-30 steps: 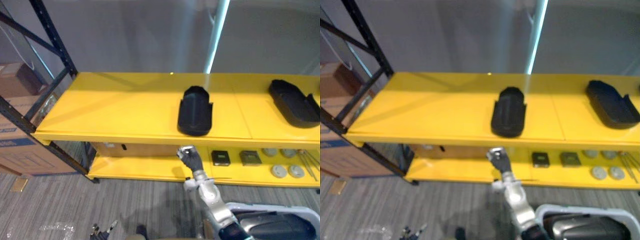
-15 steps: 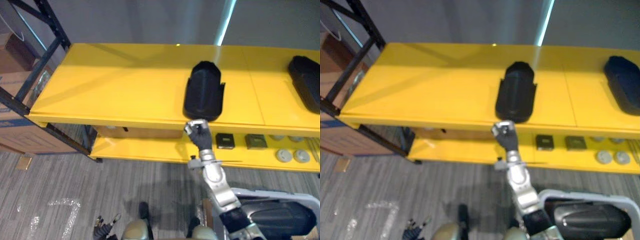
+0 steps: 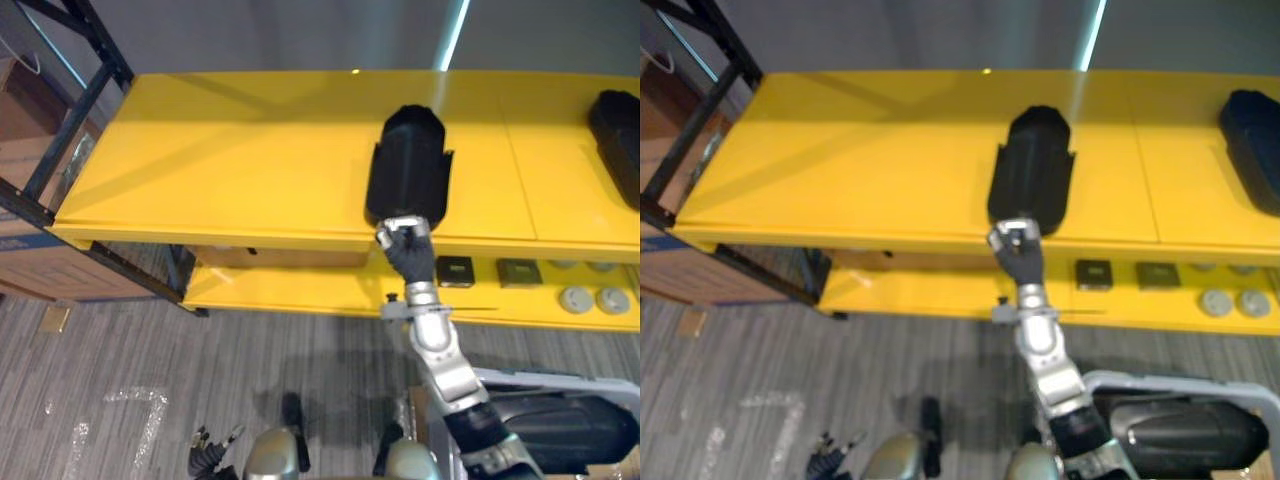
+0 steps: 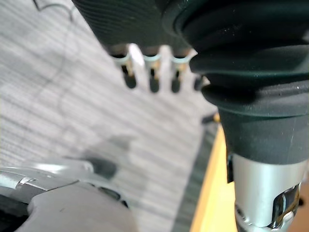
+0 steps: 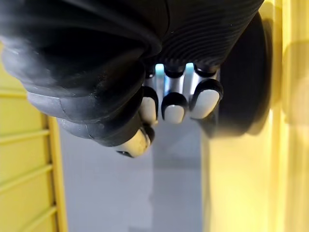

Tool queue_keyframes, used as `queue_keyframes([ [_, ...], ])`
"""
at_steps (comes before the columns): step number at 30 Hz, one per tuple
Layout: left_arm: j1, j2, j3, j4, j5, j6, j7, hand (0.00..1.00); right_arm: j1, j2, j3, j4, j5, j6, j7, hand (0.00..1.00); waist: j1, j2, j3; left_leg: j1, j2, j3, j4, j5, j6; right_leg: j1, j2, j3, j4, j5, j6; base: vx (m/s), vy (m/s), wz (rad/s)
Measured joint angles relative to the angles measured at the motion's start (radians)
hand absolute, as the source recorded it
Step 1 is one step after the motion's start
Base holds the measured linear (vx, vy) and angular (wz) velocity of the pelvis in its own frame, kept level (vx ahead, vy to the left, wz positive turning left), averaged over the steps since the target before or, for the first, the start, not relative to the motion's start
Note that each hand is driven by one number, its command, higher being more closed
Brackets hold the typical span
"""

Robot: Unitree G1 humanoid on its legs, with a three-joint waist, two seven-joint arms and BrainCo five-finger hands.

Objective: Walk over and take plastic housings, then place them on the shelf

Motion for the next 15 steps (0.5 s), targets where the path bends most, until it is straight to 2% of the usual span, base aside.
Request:
queue_keyframes([
  [8,0.002,0.000,-0.011,-0.014,-0.002,0.001,0.000,0.00,-0.042,-0.014,-0.025,0.047,0.000,0.044,-0.007,1.00,0.001,0.009,0.041,-0.003,-0.009,-0.002,0.015,-0.006,0.003,-0.019,-0.022,0.001,0.050,-0.026,0.003,-0.02,0.003,0.01],
  [15,0.002,0.000,-0.012,-0.016,-0.002,0.001,-0.001,0.00,-0.083,-0.014,-0.061,0.087,0.000,0.050,-0.020,1.00,0.002,0.012,0.043,-0.004,-0.014,-0.003,0.016,-0.006,0.003,-0.021,-0.027,0.002,0.061,-0.029,0.006,0.02,-0.003,0.00],
])
